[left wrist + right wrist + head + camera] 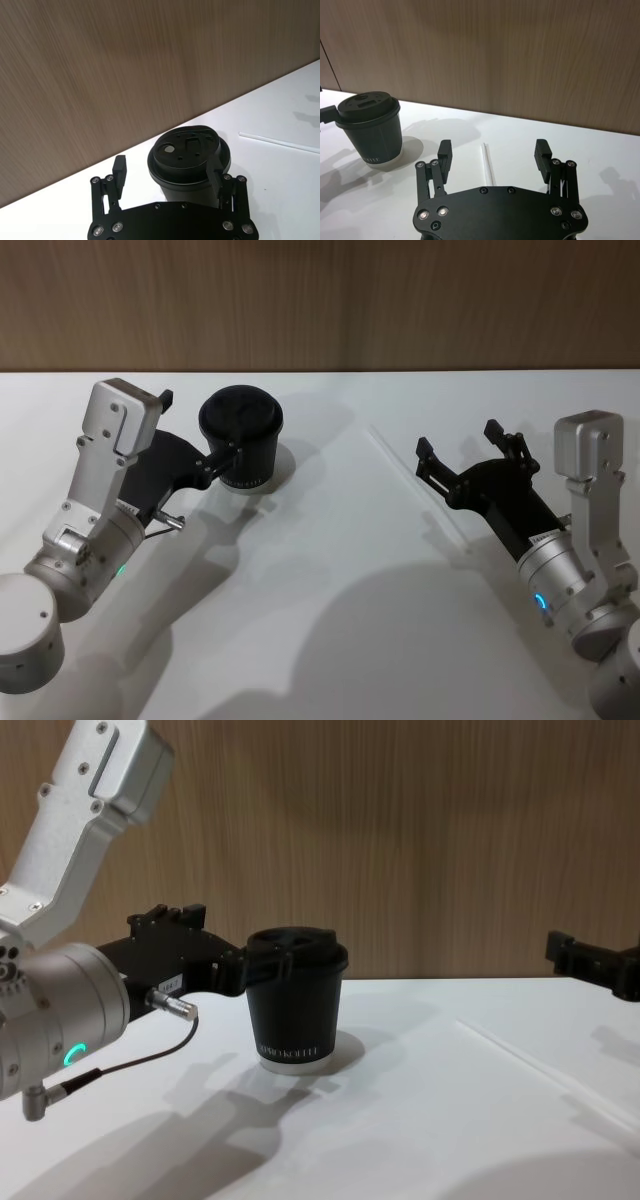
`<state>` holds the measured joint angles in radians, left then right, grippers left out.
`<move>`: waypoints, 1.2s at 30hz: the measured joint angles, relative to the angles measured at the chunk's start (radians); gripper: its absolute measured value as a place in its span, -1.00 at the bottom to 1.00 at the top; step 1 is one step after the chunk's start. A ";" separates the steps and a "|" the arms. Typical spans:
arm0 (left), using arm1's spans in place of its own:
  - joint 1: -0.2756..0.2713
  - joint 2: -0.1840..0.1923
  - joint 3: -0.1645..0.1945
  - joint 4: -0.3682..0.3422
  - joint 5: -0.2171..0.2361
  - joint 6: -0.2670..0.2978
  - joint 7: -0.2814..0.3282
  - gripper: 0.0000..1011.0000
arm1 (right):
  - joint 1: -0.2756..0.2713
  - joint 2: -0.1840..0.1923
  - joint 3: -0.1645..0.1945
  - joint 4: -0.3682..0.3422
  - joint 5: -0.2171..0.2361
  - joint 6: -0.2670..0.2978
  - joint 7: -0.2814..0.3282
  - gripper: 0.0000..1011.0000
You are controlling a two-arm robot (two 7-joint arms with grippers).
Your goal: Pick up the straw with one hand, pass it to the other hand, and insert it into the cup.
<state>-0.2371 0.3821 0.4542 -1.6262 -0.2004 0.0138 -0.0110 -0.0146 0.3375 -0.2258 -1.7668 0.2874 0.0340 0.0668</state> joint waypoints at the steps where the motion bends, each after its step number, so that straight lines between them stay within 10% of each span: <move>1: 0.000 0.000 0.000 0.000 0.000 0.000 0.000 0.98 | 0.000 0.000 0.000 0.000 0.000 0.000 0.000 0.98; 36: 0.000 0.000 0.000 0.000 0.000 0.000 0.000 0.98 | 0.009 0.024 0.008 -0.023 -0.016 0.042 0.008 0.98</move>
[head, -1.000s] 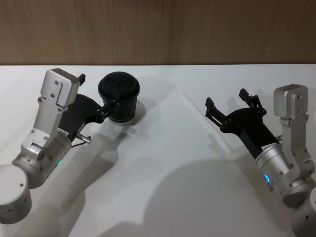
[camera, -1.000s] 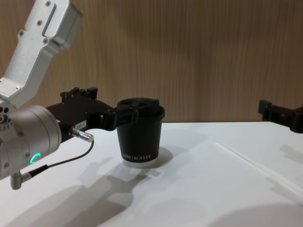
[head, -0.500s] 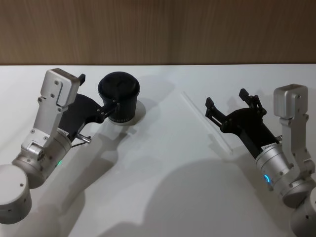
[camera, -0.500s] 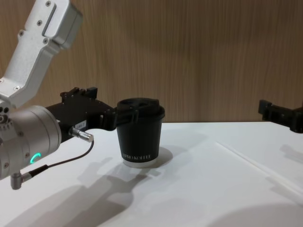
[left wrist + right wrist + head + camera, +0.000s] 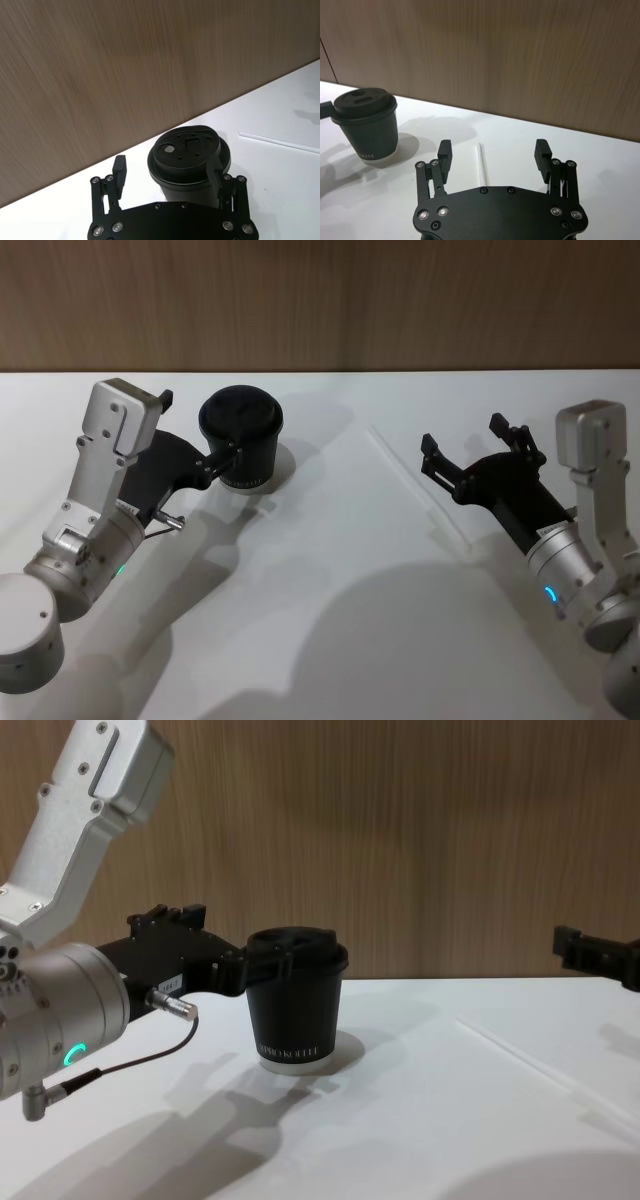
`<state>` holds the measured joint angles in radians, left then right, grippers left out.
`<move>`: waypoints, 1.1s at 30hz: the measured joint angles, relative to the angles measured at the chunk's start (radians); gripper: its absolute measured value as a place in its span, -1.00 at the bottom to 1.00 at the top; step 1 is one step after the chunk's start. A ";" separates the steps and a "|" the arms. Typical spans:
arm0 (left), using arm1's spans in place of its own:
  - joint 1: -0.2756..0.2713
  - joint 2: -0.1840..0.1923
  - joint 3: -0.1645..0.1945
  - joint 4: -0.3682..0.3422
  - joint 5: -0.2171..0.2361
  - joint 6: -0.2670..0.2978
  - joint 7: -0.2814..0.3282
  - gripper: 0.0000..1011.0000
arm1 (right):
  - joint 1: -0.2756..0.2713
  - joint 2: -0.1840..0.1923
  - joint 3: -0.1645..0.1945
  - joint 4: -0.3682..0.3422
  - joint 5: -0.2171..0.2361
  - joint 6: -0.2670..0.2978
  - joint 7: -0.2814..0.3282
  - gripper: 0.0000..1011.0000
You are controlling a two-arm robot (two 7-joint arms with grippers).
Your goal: Pick up the straw with one hand, pass it to the other hand, and insert it into the cup.
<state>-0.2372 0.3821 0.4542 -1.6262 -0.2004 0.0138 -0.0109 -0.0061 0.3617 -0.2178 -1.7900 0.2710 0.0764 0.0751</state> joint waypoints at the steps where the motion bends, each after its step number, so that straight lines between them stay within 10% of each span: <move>1: 0.000 0.000 0.000 0.000 0.000 0.000 0.000 0.98 | 0.003 0.007 0.001 -0.004 -0.004 0.012 0.004 0.98; 18: 0.000 0.000 0.000 0.000 0.000 0.000 0.000 0.98 | 0.051 0.080 0.000 0.006 -0.031 0.187 0.067 0.98; 33: 0.000 0.000 0.000 0.000 0.000 0.000 0.000 0.98 | 0.053 0.068 0.032 0.027 0.033 0.315 0.113 0.98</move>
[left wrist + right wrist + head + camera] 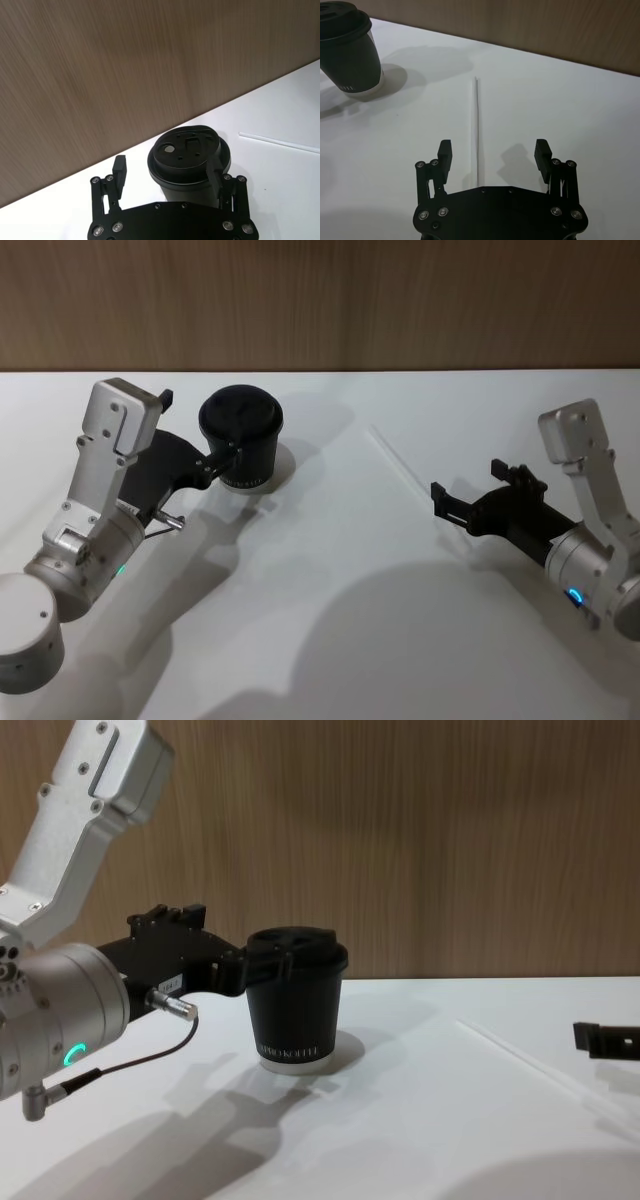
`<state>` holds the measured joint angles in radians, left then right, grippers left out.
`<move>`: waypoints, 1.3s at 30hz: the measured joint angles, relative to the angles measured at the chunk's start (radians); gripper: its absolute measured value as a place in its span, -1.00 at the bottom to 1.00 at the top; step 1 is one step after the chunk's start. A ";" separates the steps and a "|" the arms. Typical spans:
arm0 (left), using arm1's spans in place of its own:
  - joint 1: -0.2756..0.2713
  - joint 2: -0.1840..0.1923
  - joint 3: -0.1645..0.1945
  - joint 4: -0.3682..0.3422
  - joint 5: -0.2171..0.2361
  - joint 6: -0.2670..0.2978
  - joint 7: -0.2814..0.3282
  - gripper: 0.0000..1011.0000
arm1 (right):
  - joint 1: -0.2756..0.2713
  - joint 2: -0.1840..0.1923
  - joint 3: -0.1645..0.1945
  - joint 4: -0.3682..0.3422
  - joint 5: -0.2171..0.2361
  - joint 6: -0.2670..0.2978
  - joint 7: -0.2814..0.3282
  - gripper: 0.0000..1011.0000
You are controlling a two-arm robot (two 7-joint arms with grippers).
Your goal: Pick up the straw with one hand, pass it to the other hand, and insert it into the cup.
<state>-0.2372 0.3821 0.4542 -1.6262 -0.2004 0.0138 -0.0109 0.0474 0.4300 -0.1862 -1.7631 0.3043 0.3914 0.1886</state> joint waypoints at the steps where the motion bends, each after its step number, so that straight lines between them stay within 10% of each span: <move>1: 0.000 0.000 0.000 0.000 0.000 0.000 0.000 0.98 | -0.002 -0.002 0.003 0.001 0.007 0.008 0.004 0.98; 39: 0.000 0.000 0.000 0.000 0.000 0.000 0.000 0.98 | 0.035 0.000 -0.040 0.067 -0.006 0.074 0.051 0.98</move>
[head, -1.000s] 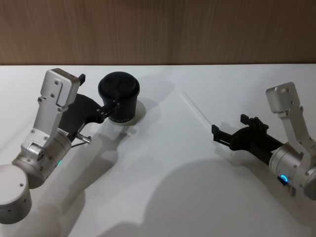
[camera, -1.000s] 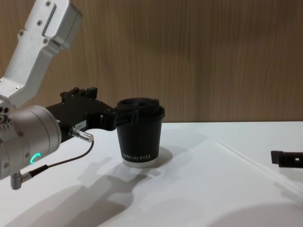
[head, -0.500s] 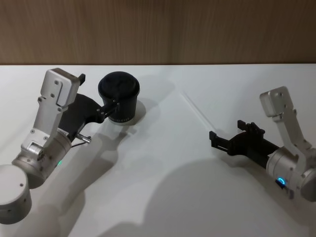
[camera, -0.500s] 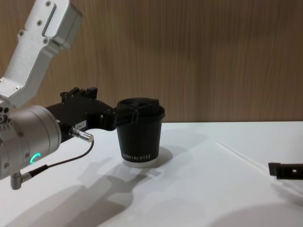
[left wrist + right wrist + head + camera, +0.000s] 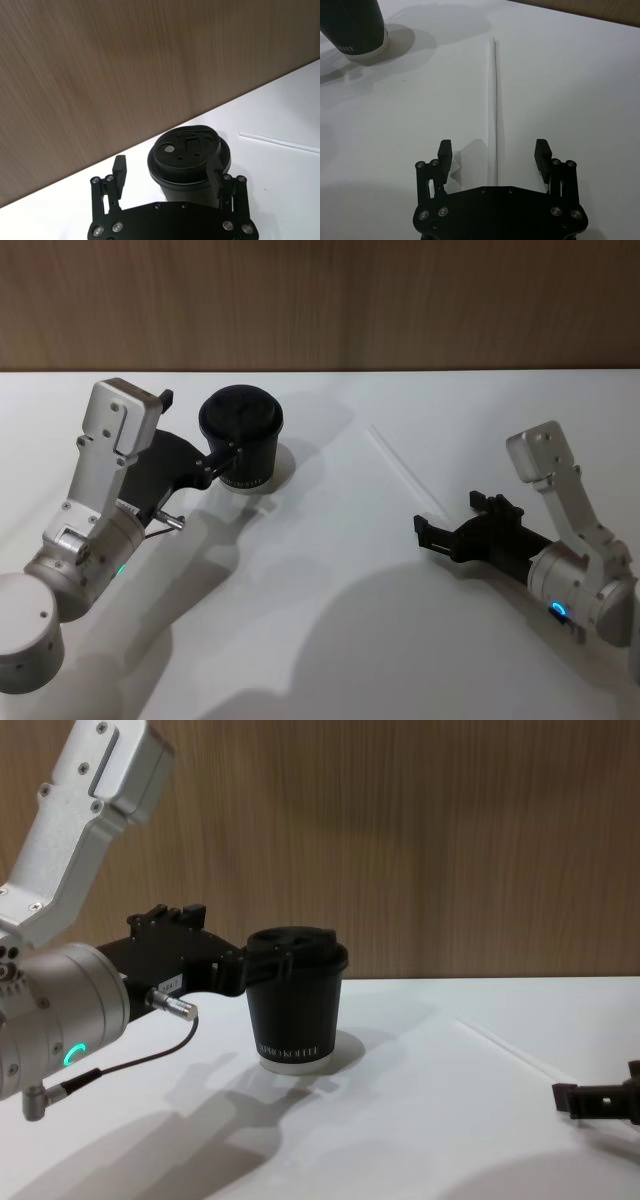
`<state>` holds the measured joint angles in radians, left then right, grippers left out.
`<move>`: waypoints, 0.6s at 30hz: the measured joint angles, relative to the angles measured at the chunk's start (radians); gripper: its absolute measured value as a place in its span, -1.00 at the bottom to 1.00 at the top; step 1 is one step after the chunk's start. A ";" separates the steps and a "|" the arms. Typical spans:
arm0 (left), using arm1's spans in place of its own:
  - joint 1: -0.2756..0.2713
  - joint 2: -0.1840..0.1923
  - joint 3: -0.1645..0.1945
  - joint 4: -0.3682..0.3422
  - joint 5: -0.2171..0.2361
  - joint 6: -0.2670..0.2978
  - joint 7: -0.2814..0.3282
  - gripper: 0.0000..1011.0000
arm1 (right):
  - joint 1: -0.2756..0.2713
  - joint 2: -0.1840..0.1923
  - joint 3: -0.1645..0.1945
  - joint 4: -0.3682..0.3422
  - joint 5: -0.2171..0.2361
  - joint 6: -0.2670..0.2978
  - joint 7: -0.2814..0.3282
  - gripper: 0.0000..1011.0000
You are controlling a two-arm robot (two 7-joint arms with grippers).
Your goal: Pick up the straw with one hand, pass it to the other hand, and insert it into the cup.
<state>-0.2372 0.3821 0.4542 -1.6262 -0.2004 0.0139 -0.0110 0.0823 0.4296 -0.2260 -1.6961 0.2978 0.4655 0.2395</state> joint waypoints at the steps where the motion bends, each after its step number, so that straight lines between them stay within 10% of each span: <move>1: 0.000 0.000 0.000 0.000 0.000 0.000 0.000 0.98 | 0.003 -0.001 -0.003 0.003 -0.003 0.001 0.001 0.98; 18: 0.000 0.000 0.000 0.000 0.000 0.000 0.000 0.98 | 0.022 -0.011 -0.012 0.019 -0.027 0.016 0.009 0.34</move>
<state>-0.2372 0.3821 0.4542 -1.6262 -0.2004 0.0138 -0.0109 0.1045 0.4185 -0.2383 -1.6767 0.2711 0.4818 0.2490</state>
